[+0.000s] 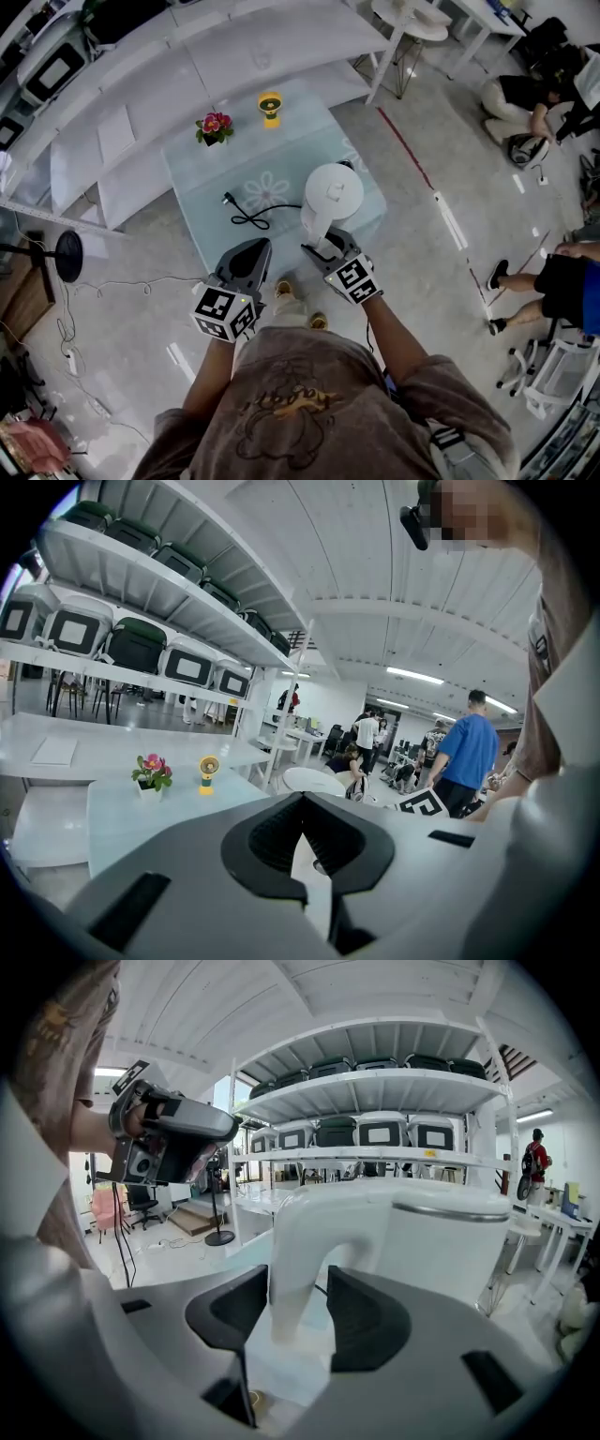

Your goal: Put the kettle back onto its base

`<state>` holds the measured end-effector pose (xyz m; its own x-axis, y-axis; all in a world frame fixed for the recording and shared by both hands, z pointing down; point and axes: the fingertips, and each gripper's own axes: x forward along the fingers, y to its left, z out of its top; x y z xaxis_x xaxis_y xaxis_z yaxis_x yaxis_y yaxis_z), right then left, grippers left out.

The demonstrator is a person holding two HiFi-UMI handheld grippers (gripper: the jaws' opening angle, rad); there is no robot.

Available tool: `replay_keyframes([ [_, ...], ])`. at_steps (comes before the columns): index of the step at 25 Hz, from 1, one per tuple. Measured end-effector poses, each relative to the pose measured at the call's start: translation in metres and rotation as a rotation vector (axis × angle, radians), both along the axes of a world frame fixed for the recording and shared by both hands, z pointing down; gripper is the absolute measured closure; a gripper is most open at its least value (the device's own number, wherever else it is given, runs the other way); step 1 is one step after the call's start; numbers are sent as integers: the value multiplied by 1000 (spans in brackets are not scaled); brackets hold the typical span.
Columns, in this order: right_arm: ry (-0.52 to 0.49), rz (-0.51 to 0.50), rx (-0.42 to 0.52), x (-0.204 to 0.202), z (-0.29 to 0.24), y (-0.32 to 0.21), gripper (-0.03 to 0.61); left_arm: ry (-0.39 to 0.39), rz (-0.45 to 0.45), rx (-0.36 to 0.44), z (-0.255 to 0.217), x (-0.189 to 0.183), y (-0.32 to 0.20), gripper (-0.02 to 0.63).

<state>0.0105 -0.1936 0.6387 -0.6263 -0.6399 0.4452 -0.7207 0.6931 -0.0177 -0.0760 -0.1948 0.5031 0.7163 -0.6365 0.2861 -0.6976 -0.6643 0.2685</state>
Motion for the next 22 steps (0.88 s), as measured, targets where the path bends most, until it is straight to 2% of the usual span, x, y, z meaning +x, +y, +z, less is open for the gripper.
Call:
replay_keyframes([
  [22, -65, 212, 35, 61, -71, 17, 336, 37, 251, 29, -24, 72, -38, 592],
])
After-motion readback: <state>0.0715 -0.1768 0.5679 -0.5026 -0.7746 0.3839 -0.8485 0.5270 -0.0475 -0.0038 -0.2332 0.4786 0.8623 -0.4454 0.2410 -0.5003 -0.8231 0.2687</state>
